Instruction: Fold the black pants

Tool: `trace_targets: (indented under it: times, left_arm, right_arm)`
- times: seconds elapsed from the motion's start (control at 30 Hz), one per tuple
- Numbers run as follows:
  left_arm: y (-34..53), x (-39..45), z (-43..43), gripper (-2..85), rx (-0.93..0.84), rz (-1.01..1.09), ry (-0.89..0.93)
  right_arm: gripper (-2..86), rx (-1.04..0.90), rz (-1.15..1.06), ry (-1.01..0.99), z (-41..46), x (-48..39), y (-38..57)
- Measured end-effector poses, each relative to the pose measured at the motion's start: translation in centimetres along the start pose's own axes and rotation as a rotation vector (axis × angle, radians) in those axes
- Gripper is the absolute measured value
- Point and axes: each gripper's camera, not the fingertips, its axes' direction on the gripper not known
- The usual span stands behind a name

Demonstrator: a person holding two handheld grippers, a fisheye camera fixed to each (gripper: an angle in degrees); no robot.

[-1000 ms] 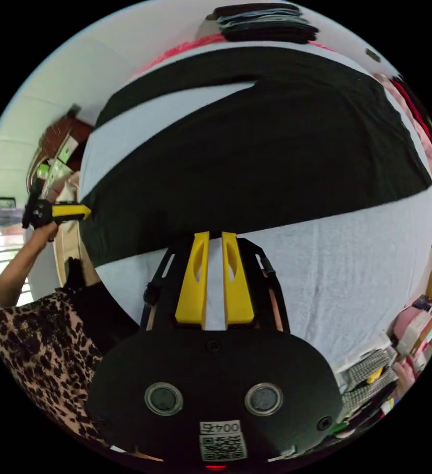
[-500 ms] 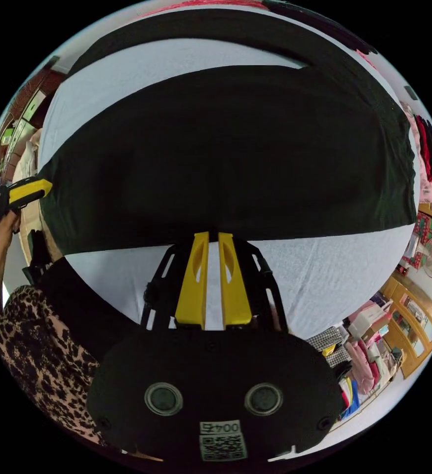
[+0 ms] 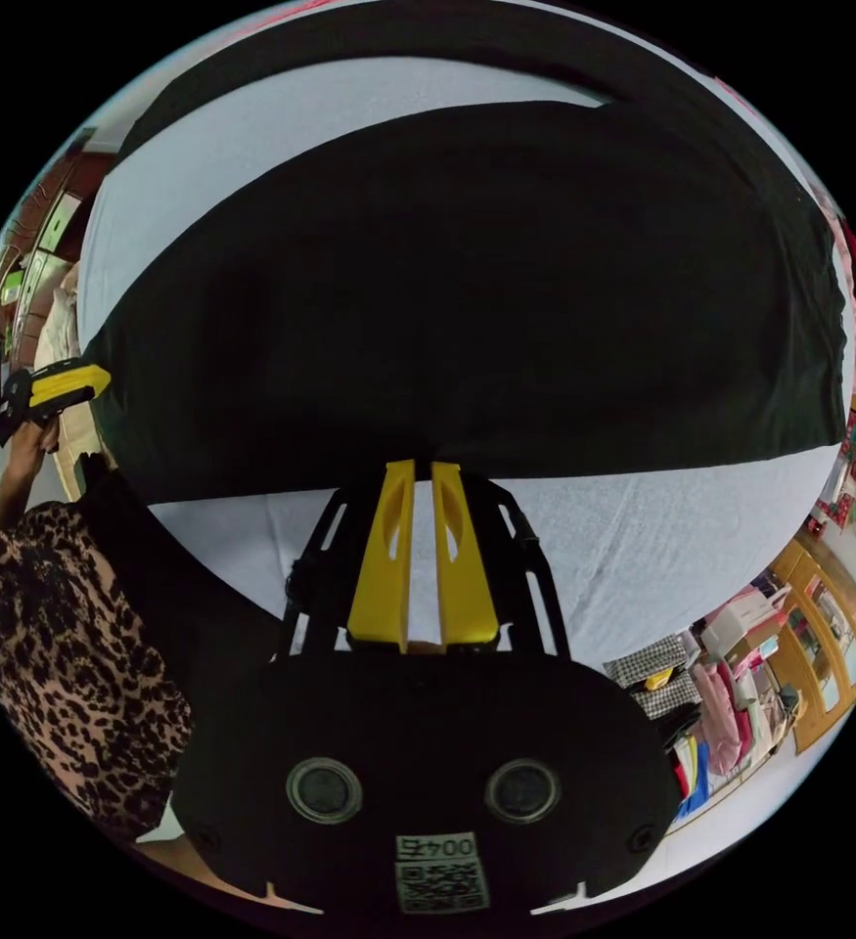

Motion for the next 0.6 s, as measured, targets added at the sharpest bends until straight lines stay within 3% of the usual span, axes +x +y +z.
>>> trace_targets:
  times: [0.23,0.37,0.6]
  left_arm:
    - [-0.7,-3.6,-3.4,0.2,-0.034,0.034,0.103]
    - [-1.1,-4.6,-5.2,0.2,-0.051,0.073,0.117]
    - [-2.6,-5.9,-12.4,0.6,0.086,0.159,0.104]
  right_arm:
    - [3.7,-0.038,0.047,-0.032,-0.9,-1.4,-1.7]
    - [3.8,-0.072,0.167,-0.145,-1.1,-0.8,-2.7]
    - [3.8,-0.116,0.177,-0.119,-1.2,-2.9,-4.3]
